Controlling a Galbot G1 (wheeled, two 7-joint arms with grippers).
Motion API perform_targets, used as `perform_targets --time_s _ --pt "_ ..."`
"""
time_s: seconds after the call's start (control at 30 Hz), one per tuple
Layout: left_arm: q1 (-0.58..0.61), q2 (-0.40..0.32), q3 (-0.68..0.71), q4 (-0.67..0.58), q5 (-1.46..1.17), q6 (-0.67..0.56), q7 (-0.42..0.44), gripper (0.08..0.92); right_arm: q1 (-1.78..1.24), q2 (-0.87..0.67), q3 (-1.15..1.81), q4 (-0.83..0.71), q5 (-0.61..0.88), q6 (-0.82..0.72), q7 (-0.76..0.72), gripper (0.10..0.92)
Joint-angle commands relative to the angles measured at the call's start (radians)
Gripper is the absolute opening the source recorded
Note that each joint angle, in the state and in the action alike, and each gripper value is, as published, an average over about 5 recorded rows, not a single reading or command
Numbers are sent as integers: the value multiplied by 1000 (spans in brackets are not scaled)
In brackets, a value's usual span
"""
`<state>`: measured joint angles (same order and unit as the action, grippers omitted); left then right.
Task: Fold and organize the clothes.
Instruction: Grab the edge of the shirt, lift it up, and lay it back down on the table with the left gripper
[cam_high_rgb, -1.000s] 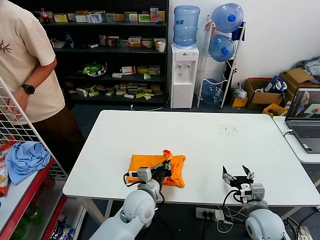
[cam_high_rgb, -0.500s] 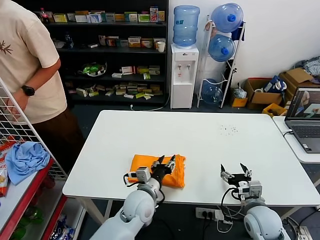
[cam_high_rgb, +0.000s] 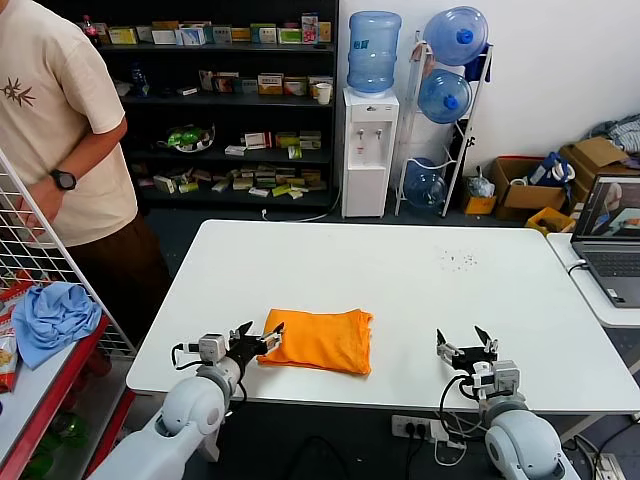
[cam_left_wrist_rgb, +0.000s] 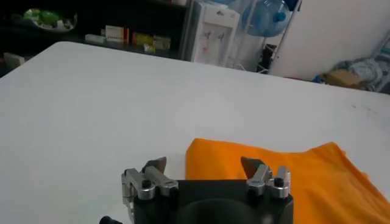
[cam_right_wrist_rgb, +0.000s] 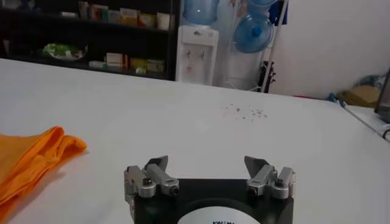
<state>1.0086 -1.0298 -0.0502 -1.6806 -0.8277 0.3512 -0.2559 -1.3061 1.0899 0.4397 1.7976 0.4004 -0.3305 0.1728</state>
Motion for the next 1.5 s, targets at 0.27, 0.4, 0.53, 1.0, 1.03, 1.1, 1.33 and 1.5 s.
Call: perform_targets --time_s 0.27,0.4,0.53,1.0,1.03,1.1,1.33,1.5 --pt "-30 22 -31 107 -93 77 113 823 -9 -2 15 4 4 -1 -1 823" --pt "-33 14 -25 107 -102 79 121 802 -11 -1 19 6 4 -1 -1 823" --pt "-27 10 -21 93 -113 85 126 706 -8 0 19 6 6 -2 1 823" --pt "5 55 -58 14 -100 69 114 273 18 11 -1 10 8 -6 15 823" --pt "11 74 -71 6 -99 72 109 247 23 11 -5 8 8 -6 17 823" --pt "28 126 -103 -12 -90 85 95 187 35 11 -17 6 9 -6 19 823" --pt "71 345 -203 9 39 129 65 129 73 15 -66 -9 5 -4 21 823" --pt "33 469 -233 116 88 132 46 129 94 16 -99 -12 -1 -2 21 823"
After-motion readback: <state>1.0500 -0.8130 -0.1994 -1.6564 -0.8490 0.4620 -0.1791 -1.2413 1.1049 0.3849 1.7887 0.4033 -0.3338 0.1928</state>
